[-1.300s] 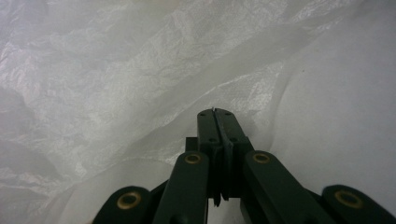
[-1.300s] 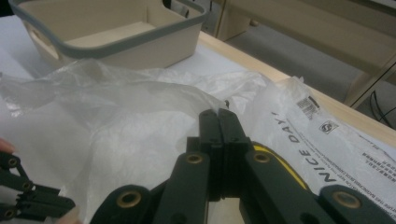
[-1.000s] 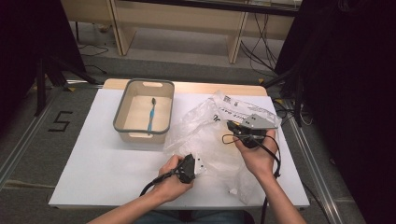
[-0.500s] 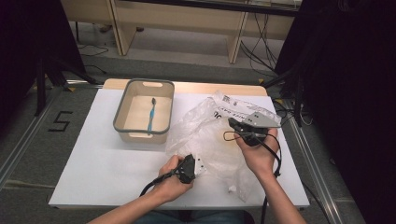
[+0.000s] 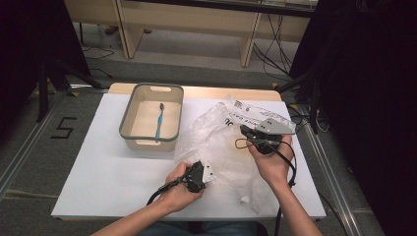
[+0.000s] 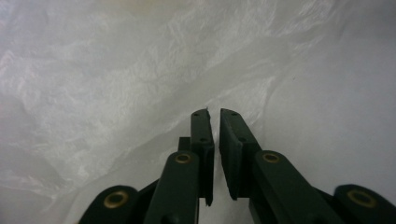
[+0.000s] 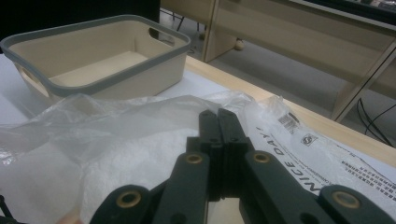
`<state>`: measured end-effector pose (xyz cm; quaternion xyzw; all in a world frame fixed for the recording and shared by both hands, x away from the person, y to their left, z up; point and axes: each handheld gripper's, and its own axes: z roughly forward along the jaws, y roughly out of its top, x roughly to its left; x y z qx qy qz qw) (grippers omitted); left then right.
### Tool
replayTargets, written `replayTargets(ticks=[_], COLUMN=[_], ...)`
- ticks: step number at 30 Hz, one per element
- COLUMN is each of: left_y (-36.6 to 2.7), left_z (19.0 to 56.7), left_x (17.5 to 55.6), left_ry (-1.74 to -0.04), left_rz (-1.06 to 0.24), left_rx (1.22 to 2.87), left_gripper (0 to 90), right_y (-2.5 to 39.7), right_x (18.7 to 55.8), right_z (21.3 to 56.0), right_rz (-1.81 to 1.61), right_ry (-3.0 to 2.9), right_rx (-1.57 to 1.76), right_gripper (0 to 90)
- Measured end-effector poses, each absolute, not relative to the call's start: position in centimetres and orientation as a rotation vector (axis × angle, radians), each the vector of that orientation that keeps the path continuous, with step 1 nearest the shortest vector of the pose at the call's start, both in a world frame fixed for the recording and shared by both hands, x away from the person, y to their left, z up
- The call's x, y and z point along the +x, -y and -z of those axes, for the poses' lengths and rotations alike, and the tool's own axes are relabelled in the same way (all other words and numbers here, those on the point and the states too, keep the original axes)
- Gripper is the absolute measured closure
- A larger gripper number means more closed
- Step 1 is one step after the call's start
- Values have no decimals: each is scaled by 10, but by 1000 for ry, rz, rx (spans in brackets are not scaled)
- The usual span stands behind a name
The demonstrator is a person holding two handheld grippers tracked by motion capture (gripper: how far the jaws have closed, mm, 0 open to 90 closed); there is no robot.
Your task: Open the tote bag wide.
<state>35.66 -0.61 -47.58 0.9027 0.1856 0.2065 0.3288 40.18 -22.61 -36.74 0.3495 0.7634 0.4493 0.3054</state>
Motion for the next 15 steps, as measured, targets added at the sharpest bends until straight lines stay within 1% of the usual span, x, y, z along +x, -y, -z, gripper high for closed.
replayTargets(ticks=[2, 4, 6, 11, 15], left_y=[5, 3, 0, -6, -12], left_z=[472, 469, 466, 458, 456], left_x=[355, 354, 354, 350, 347], left_ry=[-477, -484, -497, -519, -509], left_rz=[-555, -559, -562, -519, -476], left_rx=[2344, 2341, 2342, 2310, 2317], left_gripper=[753, 642, 553, 389, 301], right_y=[226, 226, 227, 227, 227], right_x=[402, 402, 401, 401, 402], right_z=[368, 368, 368, 367, 367], right_rz=[-1189, -1190, -1191, -1188, -1192], right_ry=[-2023, -2023, -2023, -2022, -2021], right_rx=[927, 931, 932, 933, 932], right_gripper=[900, 900, 900, 900, 900])
